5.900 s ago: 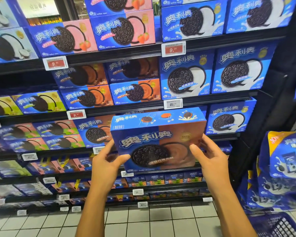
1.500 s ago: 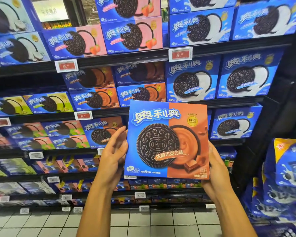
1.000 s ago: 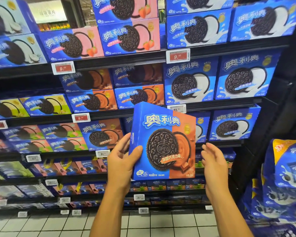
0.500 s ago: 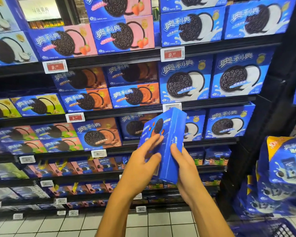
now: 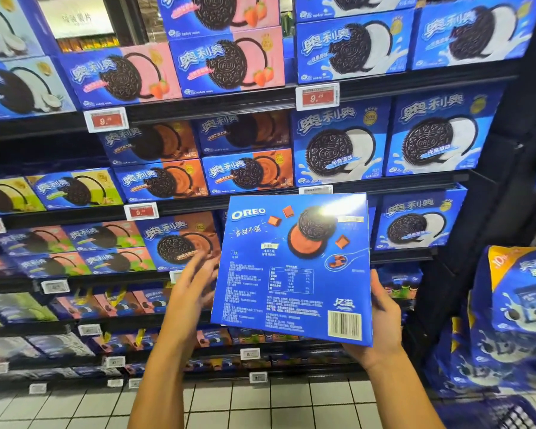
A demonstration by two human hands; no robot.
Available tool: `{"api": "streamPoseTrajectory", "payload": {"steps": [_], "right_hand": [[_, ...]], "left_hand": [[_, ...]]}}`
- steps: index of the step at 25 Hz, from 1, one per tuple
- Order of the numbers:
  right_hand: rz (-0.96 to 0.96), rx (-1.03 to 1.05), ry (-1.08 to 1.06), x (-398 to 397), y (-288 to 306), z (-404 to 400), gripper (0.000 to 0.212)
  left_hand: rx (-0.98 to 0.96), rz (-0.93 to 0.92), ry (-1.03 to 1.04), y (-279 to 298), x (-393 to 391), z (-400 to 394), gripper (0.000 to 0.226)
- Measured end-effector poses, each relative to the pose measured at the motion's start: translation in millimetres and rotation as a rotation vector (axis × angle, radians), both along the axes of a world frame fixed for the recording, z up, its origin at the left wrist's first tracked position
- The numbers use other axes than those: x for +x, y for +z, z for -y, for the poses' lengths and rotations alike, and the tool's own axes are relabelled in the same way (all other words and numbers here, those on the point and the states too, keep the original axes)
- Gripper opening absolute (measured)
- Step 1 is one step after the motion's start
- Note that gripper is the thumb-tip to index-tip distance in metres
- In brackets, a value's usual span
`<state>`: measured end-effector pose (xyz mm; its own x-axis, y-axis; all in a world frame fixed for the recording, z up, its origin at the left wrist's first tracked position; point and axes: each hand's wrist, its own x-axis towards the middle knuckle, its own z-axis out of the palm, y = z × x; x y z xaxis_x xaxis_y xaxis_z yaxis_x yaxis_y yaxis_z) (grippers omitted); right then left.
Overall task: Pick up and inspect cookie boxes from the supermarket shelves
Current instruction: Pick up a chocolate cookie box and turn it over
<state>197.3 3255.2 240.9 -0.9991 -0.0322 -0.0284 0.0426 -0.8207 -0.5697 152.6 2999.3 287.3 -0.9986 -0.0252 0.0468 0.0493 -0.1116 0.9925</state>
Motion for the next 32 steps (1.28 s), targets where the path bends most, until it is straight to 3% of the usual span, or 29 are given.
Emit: {"api": "streamPoseTrajectory", "payload": {"steps": [2, 5, 7, 10, 12, 22, 28, 32], "right_hand": [[-0.034, -0.06, 0.022, 1, -4, 1, 0.069], [-0.03, -0.043, 0.008, 1, -3, 1, 0.071], [-0.027, 0.117, -0.096, -2, -1, -3, 0.066], [-0.061, 0.352, -0.281, -7, 1, -10, 0.036], [-0.05, 0.418, -0.32, -7, 1, -11, 0.034], [-0.01, 0.432, -0.345, -1, 12, -8, 0.043], [-0.021, 0.468, -0.307, 1, 22, -13, 0.031], [-0.002, 0.419, -0.209, 2, 23, -18, 0.04]], "left_hand": [[0.05, 0.014, -0.163, 1, 6, -1, 0.043], [0.092, -0.082, -0.192, 2, 10, -4, 0.045], [0.148, -0.085, -0.15, 5, 12, -4, 0.043], [0.179, -0.064, -0.104, 5, 12, -1, 0.045], [0.177, -0.066, -0.097, 4, 13, -2, 0.046], [0.226, -0.032, -0.087, 6, 18, -2, 0.031], [0.244, 0.019, -0.114, 9, 19, 3, 0.044], [0.233, 0.036, -0.165, 10, 22, 1, 0.04]]}}
